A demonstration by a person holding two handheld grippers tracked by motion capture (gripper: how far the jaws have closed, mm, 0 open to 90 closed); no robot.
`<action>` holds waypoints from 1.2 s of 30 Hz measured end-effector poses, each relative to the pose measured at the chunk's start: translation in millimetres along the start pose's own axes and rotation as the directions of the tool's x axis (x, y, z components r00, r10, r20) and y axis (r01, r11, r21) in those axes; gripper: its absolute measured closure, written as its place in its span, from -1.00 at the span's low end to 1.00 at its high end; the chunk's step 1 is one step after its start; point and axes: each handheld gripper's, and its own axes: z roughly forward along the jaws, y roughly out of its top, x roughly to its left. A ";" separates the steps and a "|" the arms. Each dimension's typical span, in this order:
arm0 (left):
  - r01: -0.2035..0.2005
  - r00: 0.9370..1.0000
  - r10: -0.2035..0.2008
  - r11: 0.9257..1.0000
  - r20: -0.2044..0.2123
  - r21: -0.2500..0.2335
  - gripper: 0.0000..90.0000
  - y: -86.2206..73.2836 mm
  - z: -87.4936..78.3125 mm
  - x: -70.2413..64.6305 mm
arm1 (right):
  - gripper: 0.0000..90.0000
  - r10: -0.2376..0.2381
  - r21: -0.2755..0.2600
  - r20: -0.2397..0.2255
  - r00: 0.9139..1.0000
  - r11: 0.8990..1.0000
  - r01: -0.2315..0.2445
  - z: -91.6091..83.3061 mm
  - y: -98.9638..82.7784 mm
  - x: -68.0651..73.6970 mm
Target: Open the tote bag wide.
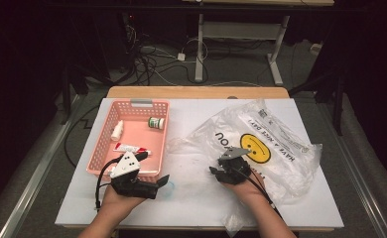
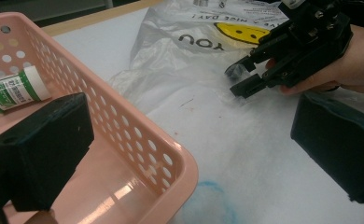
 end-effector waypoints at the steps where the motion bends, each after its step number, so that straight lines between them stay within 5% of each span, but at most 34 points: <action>1: -0.001 1.000 0.001 1.000 0.001 0.000 -1.00 0.0 -0.1 -0.1 | 0.35 -0.002 0.001 0.004 1.000 1.000 0.002 -0.1 0.1 -0.2; 11: 0.000 1.000 0.000 1.000 0.002 -0.002 -1.00 0.1 -0.1 0.1 | 1.00 -0.003 -0.007 0.017 1.000 1.000 0.003 -3.8 -1.3 -4.6; 19: 0.001 1.000 -0.001 1.000 -0.002 0.000 -1.00 -0.3 -0.7 0.6 | 1.00 0.007 -0.160 -0.015 1.000 0.987 -0.009 -34.7 3.8 -9.0; 25: 0.004 1.000 -0.004 1.000 -0.006 0.002 -1.00 -1.6 -2.1 0.6 | 1.00 0.001 -0.227 -0.024 1.000 0.974 -0.006 -53.1 7.2 -11.5; 36: 0.037 0.998 -0.037 0.999 -0.056 0.007 -1.00 -7.1 -11.9 7.7 | 1.00 0.069 -0.322 -0.034 0.997 0.944 -0.076 -74.4 12.9 -22.2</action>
